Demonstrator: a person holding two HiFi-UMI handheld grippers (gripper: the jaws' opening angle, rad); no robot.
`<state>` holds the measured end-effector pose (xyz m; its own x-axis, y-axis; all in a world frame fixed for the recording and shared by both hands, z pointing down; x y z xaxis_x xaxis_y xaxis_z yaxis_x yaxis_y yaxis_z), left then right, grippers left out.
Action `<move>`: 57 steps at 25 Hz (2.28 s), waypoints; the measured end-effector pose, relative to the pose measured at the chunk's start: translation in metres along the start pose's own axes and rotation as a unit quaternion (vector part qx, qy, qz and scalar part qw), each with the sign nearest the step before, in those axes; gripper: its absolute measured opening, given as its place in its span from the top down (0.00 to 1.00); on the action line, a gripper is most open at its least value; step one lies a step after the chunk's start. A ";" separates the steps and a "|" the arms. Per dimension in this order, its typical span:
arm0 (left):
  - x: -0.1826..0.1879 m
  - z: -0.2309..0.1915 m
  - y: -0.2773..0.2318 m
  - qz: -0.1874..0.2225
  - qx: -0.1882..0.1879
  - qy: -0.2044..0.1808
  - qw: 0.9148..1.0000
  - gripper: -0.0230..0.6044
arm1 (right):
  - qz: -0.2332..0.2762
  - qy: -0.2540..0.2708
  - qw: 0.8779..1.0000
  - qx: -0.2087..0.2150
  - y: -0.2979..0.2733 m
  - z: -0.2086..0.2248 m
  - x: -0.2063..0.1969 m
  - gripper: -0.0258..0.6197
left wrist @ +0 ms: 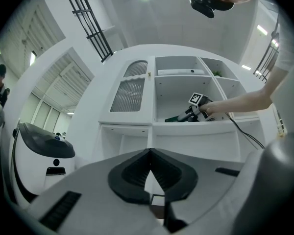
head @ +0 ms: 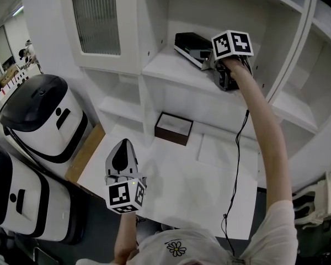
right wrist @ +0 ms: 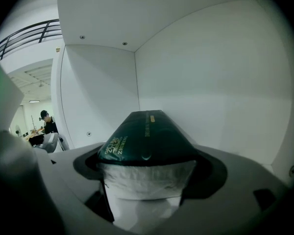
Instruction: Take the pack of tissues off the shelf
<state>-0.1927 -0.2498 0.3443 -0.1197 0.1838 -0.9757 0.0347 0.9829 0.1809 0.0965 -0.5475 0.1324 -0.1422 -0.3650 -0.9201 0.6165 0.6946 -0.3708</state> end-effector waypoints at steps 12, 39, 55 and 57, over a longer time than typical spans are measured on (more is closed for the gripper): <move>0.021 0.003 0.008 0.022 -0.006 -0.016 1.000 0.96 | 0.135 0.084 0.987 -0.026 0.065 -0.046 0.012 0.26; 0.065 0.038 0.057 0.119 -0.001 -0.082 0.990 0.96 | 0.447 0.208 0.869 -0.048 0.169 -0.184 -0.204 0.26; 0.060 0.048 0.059 0.110 -0.005 -0.088 0.990 0.96 | 0.406 0.123 0.905 -0.008 0.159 -0.190 -0.253 0.26; 0.060 0.048 0.059 0.110 -0.004 -0.087 0.990 0.96 | 0.407 0.128 0.905 -0.008 0.160 -0.191 -0.252 0.26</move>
<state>-0.1507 -0.1816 0.2903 0.0623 0.3901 -0.9187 0.0324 0.9192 0.3925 0.0832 -0.2266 0.2806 0.1770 0.4250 -0.8877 0.5863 0.6789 0.4420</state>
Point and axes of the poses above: the fingertips, and each gripper's own axes: y backward along the fingers, z to its right, x out of its top, the point moved 10 cm from there along y, backward along the fingers, and after that the axes turned 7 degrees about x, right-handed, at the moved point
